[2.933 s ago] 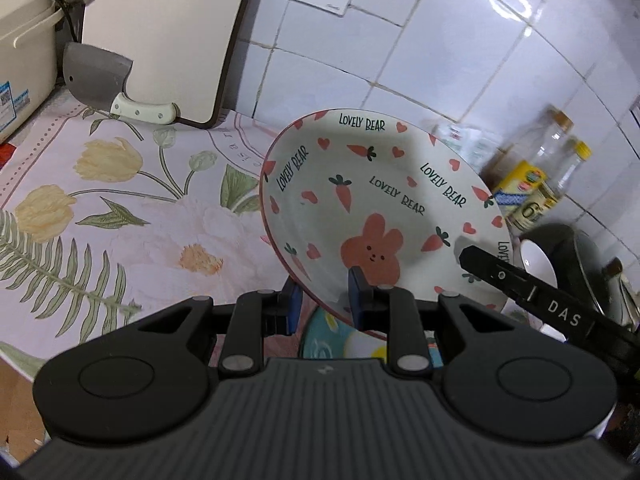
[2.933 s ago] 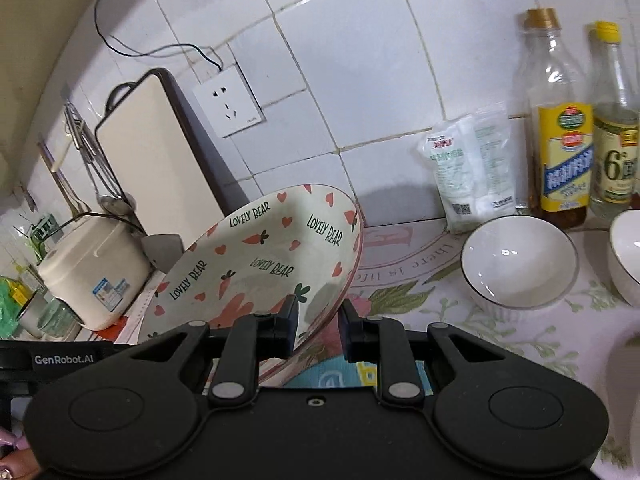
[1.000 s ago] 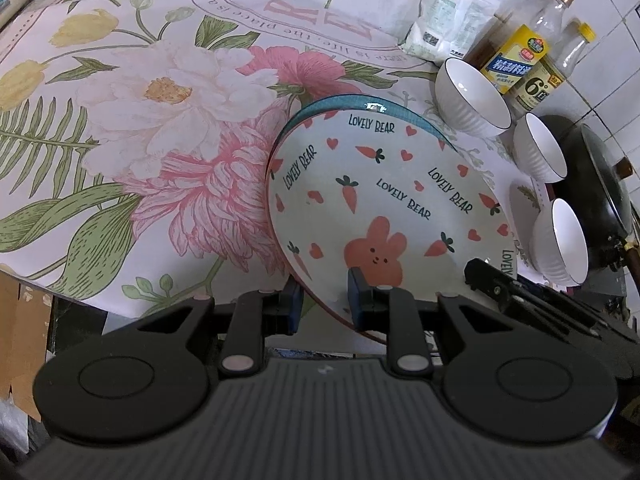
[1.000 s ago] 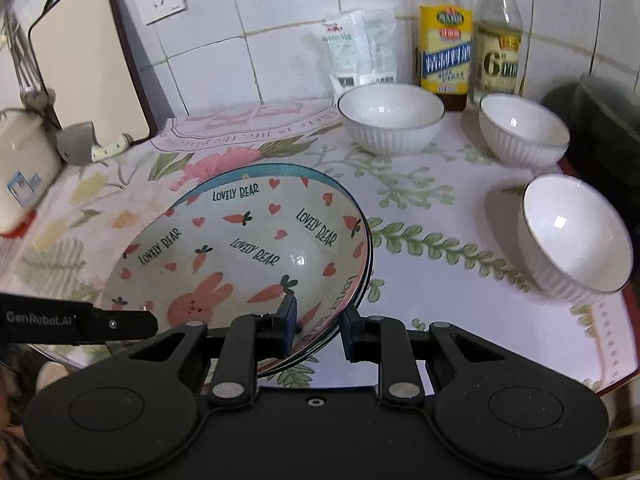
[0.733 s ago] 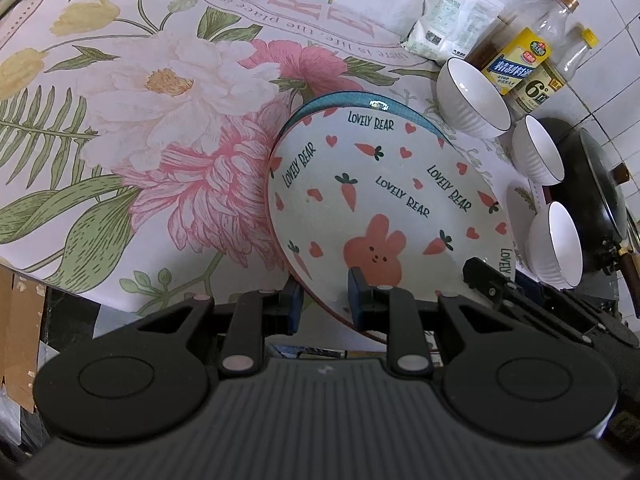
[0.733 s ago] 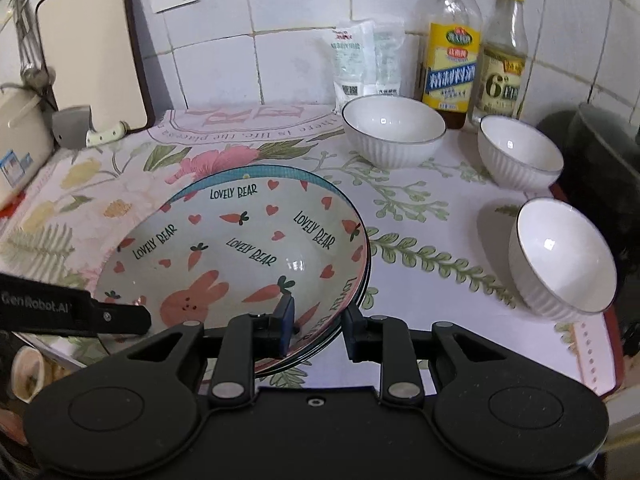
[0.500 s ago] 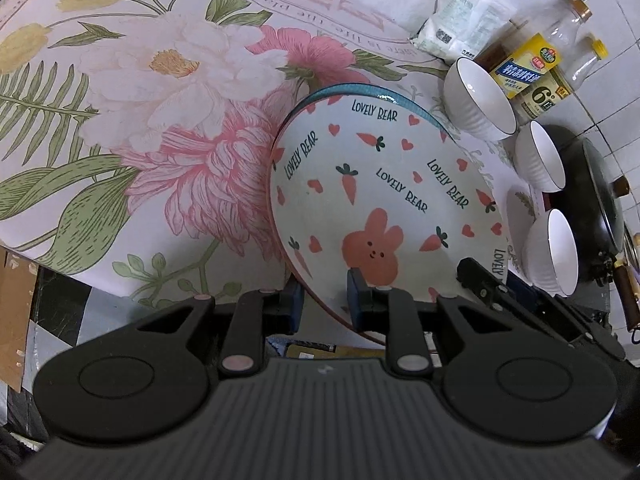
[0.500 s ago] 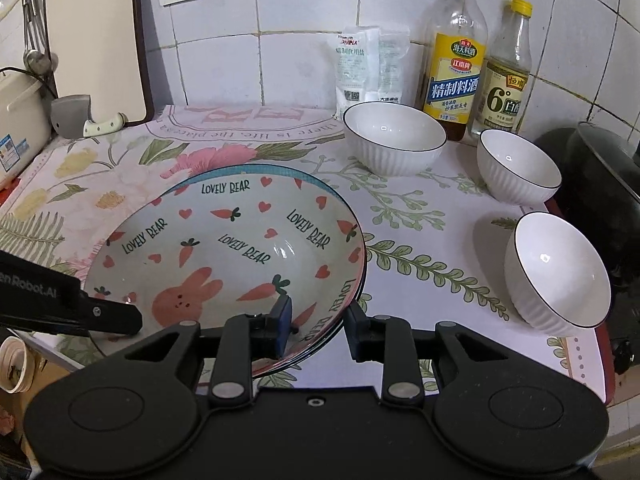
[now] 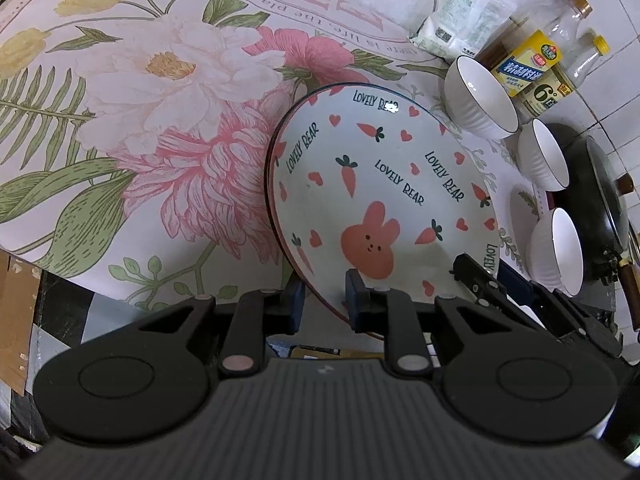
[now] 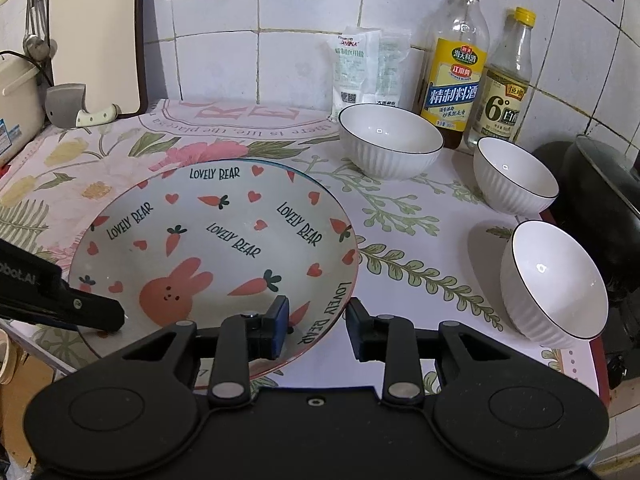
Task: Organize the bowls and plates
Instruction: 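Lower the bunny plate with both grippers onto the blue plate, then open both grippers and withdraw from the bunny plate rim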
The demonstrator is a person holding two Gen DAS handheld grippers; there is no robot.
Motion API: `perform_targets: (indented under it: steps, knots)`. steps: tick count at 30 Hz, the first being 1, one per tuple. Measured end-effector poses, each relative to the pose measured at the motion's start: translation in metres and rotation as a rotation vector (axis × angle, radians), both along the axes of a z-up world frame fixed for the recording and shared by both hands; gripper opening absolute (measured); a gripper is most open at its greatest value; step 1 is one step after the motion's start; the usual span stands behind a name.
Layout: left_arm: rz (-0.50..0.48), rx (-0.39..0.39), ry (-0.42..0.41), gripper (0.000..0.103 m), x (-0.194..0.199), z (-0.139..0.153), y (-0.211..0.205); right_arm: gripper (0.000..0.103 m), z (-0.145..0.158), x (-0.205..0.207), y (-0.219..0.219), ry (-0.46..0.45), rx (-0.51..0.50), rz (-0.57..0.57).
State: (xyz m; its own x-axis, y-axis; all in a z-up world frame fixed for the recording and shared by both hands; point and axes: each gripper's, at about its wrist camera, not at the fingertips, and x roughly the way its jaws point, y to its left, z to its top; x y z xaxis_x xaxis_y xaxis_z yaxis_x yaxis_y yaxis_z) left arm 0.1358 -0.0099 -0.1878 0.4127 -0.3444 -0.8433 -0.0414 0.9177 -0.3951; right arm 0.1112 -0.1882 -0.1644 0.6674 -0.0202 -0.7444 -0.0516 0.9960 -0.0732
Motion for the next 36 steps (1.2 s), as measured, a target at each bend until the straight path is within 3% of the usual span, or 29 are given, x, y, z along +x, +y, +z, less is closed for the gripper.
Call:
perform_targets:
  steps: [6, 10, 14, 21, 27, 33, 36]
  knots:
    - [0.011, 0.029, -0.033, 0.021, 0.0, 0.0, 0.003, 0.036, -0.004, 0.001, 0.0, -0.011, -0.003, 0.009]
    - [0.005, 0.047, -0.042, 0.02, -0.003, 0.006, 0.005, 0.036, 0.002, -0.006, -0.007, -0.004, 0.047, 0.042]
    - [-0.021, 0.056, -0.074, 0.02, -0.012, 0.024, 0.003, 0.036, 0.021, -0.024, -0.022, -0.045, 0.126, 0.074]
    - [-0.116, 0.072, -0.179, 0.02, -0.035, 0.075, -0.015, 0.036, 0.058, -0.062, -0.05, -0.145, 0.157, 0.11]
    - [-0.223, 0.098, -0.244, 0.024, -0.057, 0.109, -0.048, 0.047, 0.081, -0.089, -0.074, -0.222, 0.152, 0.113]
    - [-0.318, 0.109, -0.307, 0.032, -0.075, 0.126, -0.083, 0.06, 0.086, -0.112, -0.099, -0.282, 0.142, 0.079]
    - [-0.358, 0.081, -0.335, 0.032, -0.078, 0.128, -0.101, 0.061, 0.084, -0.119, -0.113, -0.293, 0.14, 0.056]
